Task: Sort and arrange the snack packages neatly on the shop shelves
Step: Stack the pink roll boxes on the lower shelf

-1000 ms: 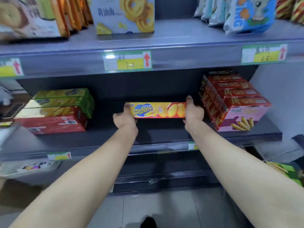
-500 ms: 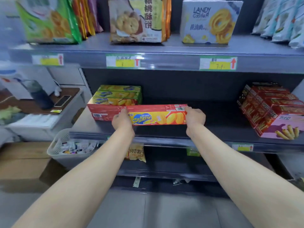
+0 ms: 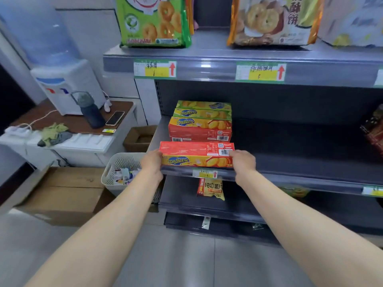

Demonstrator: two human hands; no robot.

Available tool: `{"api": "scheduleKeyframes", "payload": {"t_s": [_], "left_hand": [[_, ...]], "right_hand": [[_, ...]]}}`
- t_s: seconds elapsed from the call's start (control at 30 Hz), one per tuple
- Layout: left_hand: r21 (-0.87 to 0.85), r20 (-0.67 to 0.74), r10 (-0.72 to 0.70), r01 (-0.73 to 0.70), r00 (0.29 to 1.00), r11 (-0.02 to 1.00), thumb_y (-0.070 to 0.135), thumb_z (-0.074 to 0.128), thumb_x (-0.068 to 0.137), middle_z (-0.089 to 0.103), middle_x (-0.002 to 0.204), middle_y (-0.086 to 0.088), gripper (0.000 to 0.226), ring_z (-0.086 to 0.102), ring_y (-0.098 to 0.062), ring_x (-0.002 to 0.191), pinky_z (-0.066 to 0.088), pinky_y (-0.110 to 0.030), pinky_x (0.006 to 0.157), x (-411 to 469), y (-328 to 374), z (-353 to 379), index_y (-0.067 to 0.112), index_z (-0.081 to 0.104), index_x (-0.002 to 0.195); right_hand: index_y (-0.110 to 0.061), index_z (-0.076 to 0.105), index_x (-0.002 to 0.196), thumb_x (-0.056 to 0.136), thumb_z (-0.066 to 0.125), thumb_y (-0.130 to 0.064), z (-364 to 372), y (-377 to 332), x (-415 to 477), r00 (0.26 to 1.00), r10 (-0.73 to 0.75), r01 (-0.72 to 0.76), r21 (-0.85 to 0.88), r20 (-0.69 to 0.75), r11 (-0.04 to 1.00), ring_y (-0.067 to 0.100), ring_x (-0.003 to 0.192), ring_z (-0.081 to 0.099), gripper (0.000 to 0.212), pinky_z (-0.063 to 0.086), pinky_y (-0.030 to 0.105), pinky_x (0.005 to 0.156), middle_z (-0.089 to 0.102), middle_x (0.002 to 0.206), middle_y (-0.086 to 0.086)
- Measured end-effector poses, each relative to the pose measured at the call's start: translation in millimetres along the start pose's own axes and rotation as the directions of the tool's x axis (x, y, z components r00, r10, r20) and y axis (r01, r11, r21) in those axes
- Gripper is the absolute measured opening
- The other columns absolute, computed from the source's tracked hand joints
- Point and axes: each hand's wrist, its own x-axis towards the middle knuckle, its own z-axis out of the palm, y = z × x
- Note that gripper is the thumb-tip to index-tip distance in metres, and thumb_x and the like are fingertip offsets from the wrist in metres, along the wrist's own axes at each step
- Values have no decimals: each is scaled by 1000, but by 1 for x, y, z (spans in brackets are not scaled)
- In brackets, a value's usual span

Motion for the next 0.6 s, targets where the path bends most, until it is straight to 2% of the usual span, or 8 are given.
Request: {"api": "scheduleKeyframes", "payload": {"t_s": [0.1,0.23,0.27,0.33,0.43,0.47,0.57,0.6], "left_hand": [[-22,47,39,-38,998,999,7,44,95,62,75,-3,30,58,-14,68,47,-26,69,18,-7,3,15,61,71],[-54,64,18,-15,998,998,4,43,96,68,67,0,27,60,-17,71,50,-28,72,38,-11,14,11,63,78],[-68,50,14,-10,999,998,4,44,96,69,71,-1,23,60,-18,74,50,-30,74,44,-11,17,8,64,85],[-91,1,-24,24,1000,996,6,46,96,68,91,-7,20,62,-20,82,52,-31,76,54,-11,21,6,62,108],[-64,-20,-30,28,999,998,7,47,97,65,89,-6,23,61,-14,72,51,-23,56,67,-10,26,7,59,117],[-45,-18,-33,32,999,998,8,46,97,65,92,-7,25,61,-15,73,51,-24,57,70,-11,29,5,57,120],[-32,-18,-71,70,997,997,6,46,97,62,111,-14,33,59,-22,91,52,-35,82,81,-16,33,2,53,129],[-35,-22,-83,82,996,996,6,46,97,63,111,-14,33,59,-21,91,52,-35,82,83,-17,34,2,53,129]], "right_hand": [[-8,54,81,90,53,-12,8,3,9,999,37,-35,48,-40,998,14,67,50,9,36,25,52,57,80,5],[-9,56,84,89,54,-13,13,4,28,994,93,-88,75,-62,993,12,62,50,7,37,24,52,58,76,2],[-8,57,86,89,54,-13,15,4,33,992,106,-101,75,-61,992,11,62,50,6,37,24,51,58,76,2],[-8,60,89,89,54,-12,19,5,42,991,121,-117,67,-57,991,11,61,49,7,37,24,51,58,77,3],[-6,61,91,89,53,-12,23,6,52,991,123,-120,47,-51,992,14,67,51,10,38,25,53,59,82,5],[-6,62,91,89,53,-12,23,6,55,992,119,-117,42,-50,992,15,70,52,11,38,25,54,60,83,6],[-6,62,89,90,52,-13,25,7,62,992,116,-115,34,-39,993,15,70,53,12,39,25,56,62,85,7],[-7,61,87,91,52,-14,26,7,63,993,111,-110,25,-30,994,14,69,54,11,39,23,56,63,85,6]]}}
